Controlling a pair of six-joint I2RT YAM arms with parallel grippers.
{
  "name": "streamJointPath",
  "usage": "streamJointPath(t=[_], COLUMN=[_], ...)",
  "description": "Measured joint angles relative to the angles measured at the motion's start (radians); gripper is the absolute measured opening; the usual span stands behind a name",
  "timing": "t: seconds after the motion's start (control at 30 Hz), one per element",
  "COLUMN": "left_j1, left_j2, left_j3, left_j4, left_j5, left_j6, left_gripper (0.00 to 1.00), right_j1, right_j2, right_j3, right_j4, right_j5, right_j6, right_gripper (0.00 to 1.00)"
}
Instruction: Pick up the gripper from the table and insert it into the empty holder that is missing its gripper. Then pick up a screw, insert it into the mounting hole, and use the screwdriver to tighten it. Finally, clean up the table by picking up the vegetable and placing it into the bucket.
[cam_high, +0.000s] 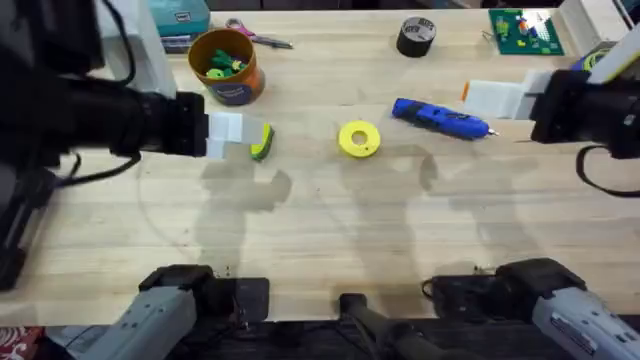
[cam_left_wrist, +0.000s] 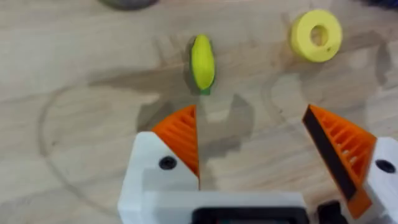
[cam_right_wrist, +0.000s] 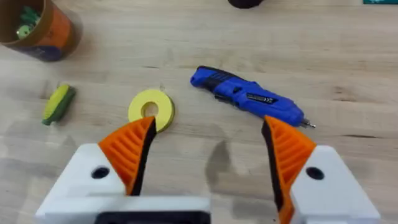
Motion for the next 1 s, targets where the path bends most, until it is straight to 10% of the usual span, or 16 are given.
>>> streamJointPath(t=[0.43, 0.87, 1.0], left_j1=[-0.219, -0.211, -0.211], left_j2=[0.463, 0.731, 0.75], left_j3=[0.125, 0.125, 0.125], left_j4=[0.07, 0.209, 0.208], left_j5=[-0.219, -0.258, -0.258], left_j6=[-0.117, -0.186, -0.194], left_gripper=[0.985, 0.992, 0.784], right_j1=[0.0, 0.0, 0.0], right_j2=[0.0, 0.0, 0.0], right_j3=[0.0, 0.0, 0.0], right_j4=[0.0, -0.008, -0.008], right_j5=[0.0, 0.0, 0.0], right_j6=[-0.016, -0.044, -0.05], right_gripper=[0.995, 0.995, 0.995])
